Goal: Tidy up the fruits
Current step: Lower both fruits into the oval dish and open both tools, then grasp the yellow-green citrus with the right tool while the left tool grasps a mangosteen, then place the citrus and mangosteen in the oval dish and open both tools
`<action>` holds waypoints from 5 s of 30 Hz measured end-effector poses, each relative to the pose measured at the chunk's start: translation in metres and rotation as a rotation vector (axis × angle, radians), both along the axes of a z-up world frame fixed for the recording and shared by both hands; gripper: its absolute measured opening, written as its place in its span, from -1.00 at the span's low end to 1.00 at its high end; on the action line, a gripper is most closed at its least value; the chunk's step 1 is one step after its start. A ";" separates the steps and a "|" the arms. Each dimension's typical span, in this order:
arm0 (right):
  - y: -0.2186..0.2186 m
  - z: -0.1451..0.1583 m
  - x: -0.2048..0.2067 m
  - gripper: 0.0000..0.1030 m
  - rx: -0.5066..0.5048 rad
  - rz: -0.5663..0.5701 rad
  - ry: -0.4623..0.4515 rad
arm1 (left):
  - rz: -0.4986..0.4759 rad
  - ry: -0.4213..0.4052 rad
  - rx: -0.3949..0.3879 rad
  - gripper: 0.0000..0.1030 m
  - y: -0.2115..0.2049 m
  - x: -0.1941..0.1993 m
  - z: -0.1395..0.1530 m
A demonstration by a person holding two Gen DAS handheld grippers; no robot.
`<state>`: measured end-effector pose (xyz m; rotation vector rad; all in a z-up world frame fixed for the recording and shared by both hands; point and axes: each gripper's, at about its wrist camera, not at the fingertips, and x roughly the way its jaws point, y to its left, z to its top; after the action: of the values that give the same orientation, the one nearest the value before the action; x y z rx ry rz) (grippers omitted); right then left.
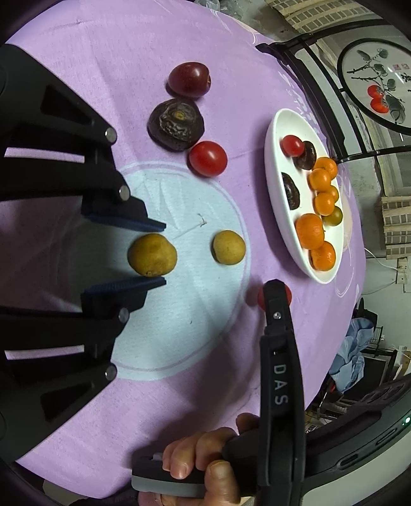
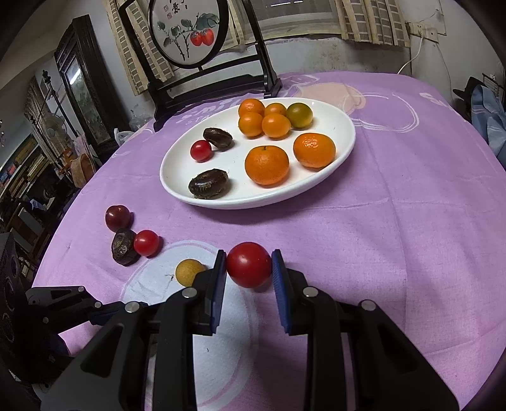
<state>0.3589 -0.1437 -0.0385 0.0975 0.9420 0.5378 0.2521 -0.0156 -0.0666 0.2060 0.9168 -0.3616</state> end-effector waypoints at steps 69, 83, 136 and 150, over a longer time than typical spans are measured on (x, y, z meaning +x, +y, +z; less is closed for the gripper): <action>0.081 -0.014 -0.021 -0.05 -0.207 0.233 -0.085 | 0.657 -0.212 -0.118 0.95 0.143 0.043 0.063; 0.078 -0.013 -0.021 -0.45 -0.216 0.217 -0.087 | 0.628 -0.229 -0.100 0.95 0.140 0.038 0.065; 0.067 0.007 -0.025 -0.45 -0.143 0.176 -0.113 | 0.136 -0.104 0.006 -0.08 0.082 0.027 0.023; 0.030 0.043 0.016 -0.45 0.026 -0.054 -0.244 | 0.202 -0.155 -0.214 -0.09 0.079 0.052 0.076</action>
<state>0.3748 -0.1133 0.0049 0.0791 0.6927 0.4995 0.3037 0.0634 0.0097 -0.0548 0.7325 -0.2502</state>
